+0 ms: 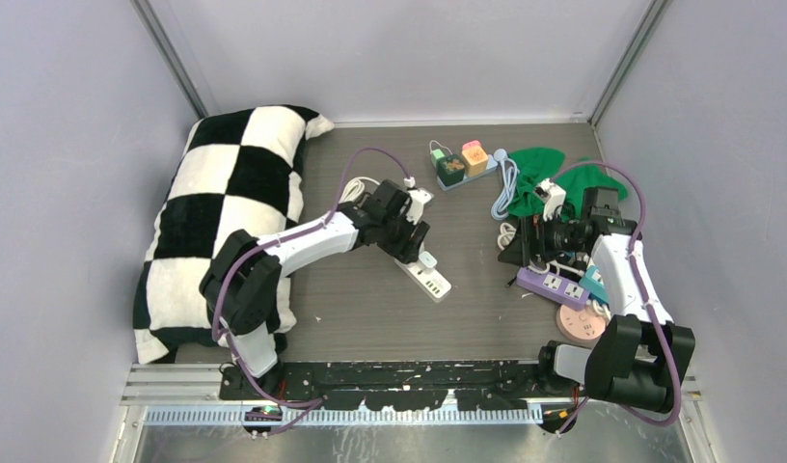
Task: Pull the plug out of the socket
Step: Move the socket to the center of the board.
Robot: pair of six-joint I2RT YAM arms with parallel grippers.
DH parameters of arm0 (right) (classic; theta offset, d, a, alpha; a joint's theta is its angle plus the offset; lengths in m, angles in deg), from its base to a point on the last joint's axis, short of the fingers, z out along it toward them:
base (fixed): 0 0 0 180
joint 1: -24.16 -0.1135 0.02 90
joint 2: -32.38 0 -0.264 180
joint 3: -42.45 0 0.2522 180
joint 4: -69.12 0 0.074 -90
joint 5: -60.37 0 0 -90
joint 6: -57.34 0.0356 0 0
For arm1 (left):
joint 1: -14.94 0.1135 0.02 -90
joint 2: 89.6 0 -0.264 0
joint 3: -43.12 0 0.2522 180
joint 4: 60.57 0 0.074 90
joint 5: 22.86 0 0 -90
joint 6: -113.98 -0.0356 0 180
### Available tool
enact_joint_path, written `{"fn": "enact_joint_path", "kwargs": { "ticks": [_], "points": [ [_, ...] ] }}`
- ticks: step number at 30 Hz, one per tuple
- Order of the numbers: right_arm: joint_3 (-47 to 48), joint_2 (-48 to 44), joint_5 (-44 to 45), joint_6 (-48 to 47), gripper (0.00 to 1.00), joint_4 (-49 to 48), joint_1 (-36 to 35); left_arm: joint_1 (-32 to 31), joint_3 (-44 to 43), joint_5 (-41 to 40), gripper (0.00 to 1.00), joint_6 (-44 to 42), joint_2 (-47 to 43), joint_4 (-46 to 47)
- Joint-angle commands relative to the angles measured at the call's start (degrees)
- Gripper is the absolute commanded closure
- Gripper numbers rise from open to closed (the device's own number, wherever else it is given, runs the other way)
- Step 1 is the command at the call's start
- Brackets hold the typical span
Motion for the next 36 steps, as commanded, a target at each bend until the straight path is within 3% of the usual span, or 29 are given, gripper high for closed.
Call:
{"fn": "enact_joint_path", "kwargs": {
  "ticks": [1, 7, 12, 20, 25, 31, 36],
  "points": [
    [-0.9, 0.1, -1.8, -0.7, 0.00, -2.2, -2.5, -4.4, 1.2, -4.9, 1.00, 12.8, -0.5, -2.9],
    [-2.4, 0.0, -2.1, -0.8, 0.00, -4.9, -6.4, -6.6, 1.3, -5.0, 0.97, 22.0, 0.8, -3.0],
    [-4.3, -0.8, -2.4, -1.4, 0.00, -8.3, -11.4, -6.9, 0.7, -4.4, 0.79, 26.2, 1.3, -3.0],
    [-3.8, 1.7, 0.9, -3.7, 0.00, -13.8, -20.7, -7.2, -0.6, -4.7, 0.50, 26.4, -0.7, -5.3],
    [-1.6, 5.0, 2.5, -1.9, 0.00, -16.4, -22.7, -7.2, -0.5, -4.6, 0.41, 26.2, -2.5, -6.0],
    [-3.0, 5.5, 4.1, -0.5, 0.00, -18.1, -24.6, -7.2, -0.3, -3.9, 0.38, 26.1, -2.7, -6.0],
    [-3.6, 5.8, 4.4, -0.1, 0.00, -18.4, -25.1, -7.3, -1.3, -4.3, 0.27, 26.0, -1.9, -6.8]
  ]
}}
